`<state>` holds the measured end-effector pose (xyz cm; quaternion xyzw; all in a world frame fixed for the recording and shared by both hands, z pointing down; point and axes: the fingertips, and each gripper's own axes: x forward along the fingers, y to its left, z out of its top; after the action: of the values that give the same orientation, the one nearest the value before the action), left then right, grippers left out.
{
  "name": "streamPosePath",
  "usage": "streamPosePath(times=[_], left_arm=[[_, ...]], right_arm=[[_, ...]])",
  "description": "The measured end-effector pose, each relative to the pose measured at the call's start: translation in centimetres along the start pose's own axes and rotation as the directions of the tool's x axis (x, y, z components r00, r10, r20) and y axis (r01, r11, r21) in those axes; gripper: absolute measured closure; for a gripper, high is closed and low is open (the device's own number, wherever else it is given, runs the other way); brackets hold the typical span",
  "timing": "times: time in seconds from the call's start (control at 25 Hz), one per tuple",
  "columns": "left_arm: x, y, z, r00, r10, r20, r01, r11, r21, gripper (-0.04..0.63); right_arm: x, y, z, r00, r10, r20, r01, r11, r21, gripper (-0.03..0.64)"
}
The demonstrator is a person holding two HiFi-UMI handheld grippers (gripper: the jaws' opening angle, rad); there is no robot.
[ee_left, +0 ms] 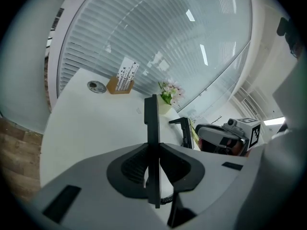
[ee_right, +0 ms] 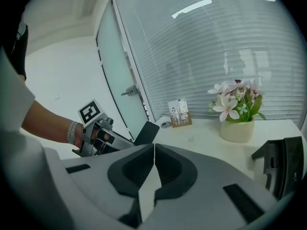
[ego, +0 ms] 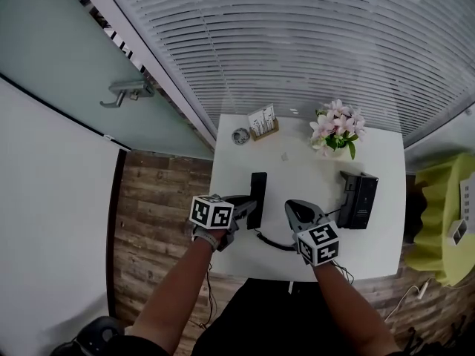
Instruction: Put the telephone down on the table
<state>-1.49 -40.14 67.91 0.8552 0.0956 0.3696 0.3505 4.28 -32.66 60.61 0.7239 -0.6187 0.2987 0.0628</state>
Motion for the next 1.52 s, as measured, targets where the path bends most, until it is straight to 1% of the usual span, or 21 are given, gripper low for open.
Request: streamPosePath(times=[0.36,0.52,0.68,0.96,1.08,1.2,1.36,1.52], left_arm=[[0.3,3.2,0.3,1.0,-0.012,-0.015,0.011,0.996,-0.086,0.518],[0.3,3.8,1.4,1.0,-0.019,-0.011,0.018,0.996,-0.09,0.518],[0.6,4.9,1.4,0.999,-0.029,-0.025,0.025,0.992,-0.122,0.517],[1.3,5.7,1.3,0.999,-0.038,-0.036,0.032,0.988,-0.152,0.508],[1.6,6.2,1.3,0.999,-0.01,-0.044,0.003,0.987,-0.159,0.502],[1.5,6.5,1.0,0.998,0.011,-0.061,-0.02,0.987,-0.158,0.502],[1.7,6.9,1.1,0.995,0.032,-0.095,-0.044,0.99,-0.137,0.501],[1.4,7.7,0.9,0.984,0.111,-0.137,-0.125,0.987,-0.1,0.494]], right_arm=[[4.5,1.5,0.9,0.998,0.052,-0.033,-0.052,0.999,-0.015,0.594],[6.2,1.8,1.0,0.997,0.065,-0.045,-0.066,0.998,-0.014,0.594],[7.9,2.1,1.2,0.996,0.076,-0.055,-0.077,0.997,-0.016,0.594],[9.5,2.6,0.9,0.992,0.096,-0.083,-0.098,0.995,-0.019,0.594],[9.5,2.7,0.7,0.989,0.104,-0.101,-0.109,0.993,-0.049,0.594],[9.5,3.0,0.3,0.987,0.114,-0.111,-0.119,0.992,-0.043,0.594],[9.7,2.7,0.1,0.987,0.114,-0.113,-0.119,0.992,-0.034,0.594],[9.6,2.6,-0.3,0.987,0.11,-0.118,-0.114,0.993,-0.027,0.594]])
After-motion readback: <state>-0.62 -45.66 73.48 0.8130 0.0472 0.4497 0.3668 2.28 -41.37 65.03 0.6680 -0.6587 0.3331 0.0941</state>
